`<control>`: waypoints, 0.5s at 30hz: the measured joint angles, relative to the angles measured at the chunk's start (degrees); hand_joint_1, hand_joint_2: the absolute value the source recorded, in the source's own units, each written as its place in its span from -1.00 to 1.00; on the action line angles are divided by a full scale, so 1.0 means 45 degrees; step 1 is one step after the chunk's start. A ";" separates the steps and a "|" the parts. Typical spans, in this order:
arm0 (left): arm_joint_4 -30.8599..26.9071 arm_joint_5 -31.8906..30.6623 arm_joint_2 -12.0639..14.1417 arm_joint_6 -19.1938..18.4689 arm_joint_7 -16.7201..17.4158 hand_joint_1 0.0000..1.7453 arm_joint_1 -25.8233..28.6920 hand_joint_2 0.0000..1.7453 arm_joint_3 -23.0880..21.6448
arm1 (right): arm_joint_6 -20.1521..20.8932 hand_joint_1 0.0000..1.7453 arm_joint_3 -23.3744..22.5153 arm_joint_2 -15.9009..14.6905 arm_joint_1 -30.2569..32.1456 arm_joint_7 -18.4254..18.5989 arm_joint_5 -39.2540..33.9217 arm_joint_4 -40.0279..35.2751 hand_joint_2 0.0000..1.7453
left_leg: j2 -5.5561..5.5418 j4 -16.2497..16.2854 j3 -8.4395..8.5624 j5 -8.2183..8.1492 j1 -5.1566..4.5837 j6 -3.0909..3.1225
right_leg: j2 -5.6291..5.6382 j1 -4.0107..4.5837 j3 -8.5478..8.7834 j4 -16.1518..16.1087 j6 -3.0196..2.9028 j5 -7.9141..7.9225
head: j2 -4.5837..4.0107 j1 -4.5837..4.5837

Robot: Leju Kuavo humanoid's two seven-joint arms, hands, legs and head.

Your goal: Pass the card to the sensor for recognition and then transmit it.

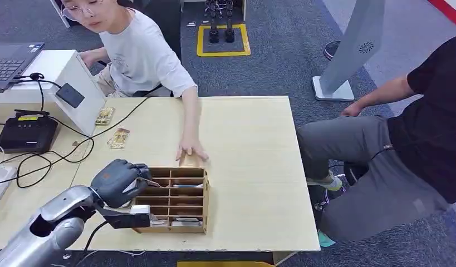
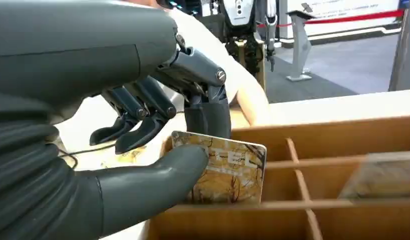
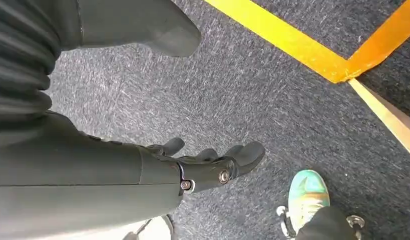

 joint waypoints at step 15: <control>-0.2025 0.4444 0.2462 -0.2439 0.0579 1.00 -0.3706 1.00 0.3969 | 0.0068 -1.00 -0.0296 0.0005 -0.0154 0.0000 0.0214 -0.0063 1.00 | -0.0014 0.0010 -0.0040 0.0035 0.0045 -0.0024 | -0.0006 0.0033 -0.0028 0.0007 -0.0020 0.0016 | 0.0000 0.0005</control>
